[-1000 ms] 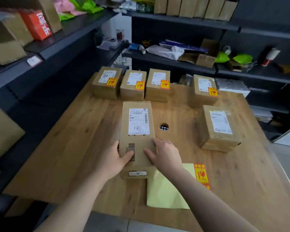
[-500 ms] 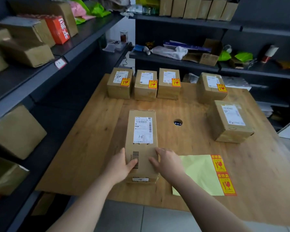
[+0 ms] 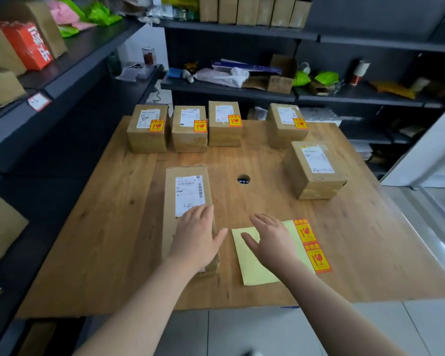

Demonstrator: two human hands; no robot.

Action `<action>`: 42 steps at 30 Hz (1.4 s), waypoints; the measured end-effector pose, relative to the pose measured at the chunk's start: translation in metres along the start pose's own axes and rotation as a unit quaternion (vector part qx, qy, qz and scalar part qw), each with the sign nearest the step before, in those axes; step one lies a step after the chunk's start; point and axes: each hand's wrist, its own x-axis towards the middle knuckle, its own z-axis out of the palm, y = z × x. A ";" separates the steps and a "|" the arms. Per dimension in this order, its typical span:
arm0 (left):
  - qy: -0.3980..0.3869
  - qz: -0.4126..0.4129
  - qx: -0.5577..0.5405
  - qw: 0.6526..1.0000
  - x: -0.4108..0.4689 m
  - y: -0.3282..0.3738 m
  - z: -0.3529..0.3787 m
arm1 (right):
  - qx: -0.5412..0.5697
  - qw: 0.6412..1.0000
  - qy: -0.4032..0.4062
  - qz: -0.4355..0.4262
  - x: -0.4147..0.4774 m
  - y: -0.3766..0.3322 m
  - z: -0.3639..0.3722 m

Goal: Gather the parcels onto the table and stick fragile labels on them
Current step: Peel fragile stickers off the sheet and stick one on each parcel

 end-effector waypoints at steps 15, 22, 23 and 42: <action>-0.211 0.040 0.059 0.975 0.052 0.126 0.148 | -0.001 0.990 -0.110 0.084 -0.006 0.189 -0.009; -0.267 0.001 0.081 0.960 0.054 0.127 0.183 | 0.004 0.984 -0.164 0.064 0.041 0.214 0.006; -0.269 0.001 0.083 0.960 0.053 0.125 0.186 | 0.002 0.983 -0.172 0.057 0.047 0.217 0.007; -0.118 -0.117 -0.098 0.981 0.080 0.141 0.180 | 0.218 0.958 -0.174 0.069 0.068 0.227 0.009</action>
